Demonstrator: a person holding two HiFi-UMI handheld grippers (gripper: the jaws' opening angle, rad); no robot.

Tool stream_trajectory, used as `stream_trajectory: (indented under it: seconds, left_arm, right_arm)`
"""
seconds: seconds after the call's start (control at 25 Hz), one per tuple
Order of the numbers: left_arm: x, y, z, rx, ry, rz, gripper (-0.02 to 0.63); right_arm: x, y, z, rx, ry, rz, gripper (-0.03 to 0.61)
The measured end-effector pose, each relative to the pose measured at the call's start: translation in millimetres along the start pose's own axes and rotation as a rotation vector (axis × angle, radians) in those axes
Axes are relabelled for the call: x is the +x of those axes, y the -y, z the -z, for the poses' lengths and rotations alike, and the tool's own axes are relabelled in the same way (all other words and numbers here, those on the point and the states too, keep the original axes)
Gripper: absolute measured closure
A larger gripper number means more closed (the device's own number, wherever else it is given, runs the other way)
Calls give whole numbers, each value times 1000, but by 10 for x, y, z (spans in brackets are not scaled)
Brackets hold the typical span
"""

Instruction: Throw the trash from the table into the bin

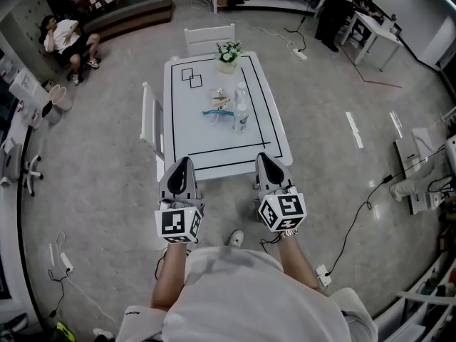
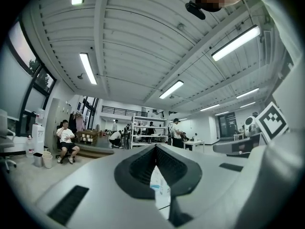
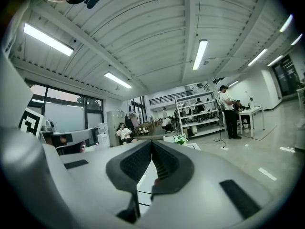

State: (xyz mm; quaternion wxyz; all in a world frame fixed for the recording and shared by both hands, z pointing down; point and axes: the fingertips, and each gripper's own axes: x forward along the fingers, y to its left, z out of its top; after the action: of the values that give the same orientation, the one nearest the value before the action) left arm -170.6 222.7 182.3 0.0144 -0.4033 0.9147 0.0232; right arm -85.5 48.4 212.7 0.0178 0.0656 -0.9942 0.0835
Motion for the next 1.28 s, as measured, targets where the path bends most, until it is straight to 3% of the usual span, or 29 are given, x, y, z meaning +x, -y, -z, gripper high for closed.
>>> stream_trajectory:
  seconds: [0.36,0.68,1.0,1.28]
  left_arm:
    - [801,-204,286,-31,-42,27,609]
    - [1694,-493,273,-63,-20,94,609]
    - [2380,-756,510,-66,-73,174,609]
    - [2781,-782,780,-93,-144,267,609]
  right_arm:
    - [627,313,189,-29,-76,26,569]
    - [1504,420,48,-61,-106,30,569]
    - [2203,648,282,-45,-189,118,563]
    - [2441,885,870,-14,-359,203,387]
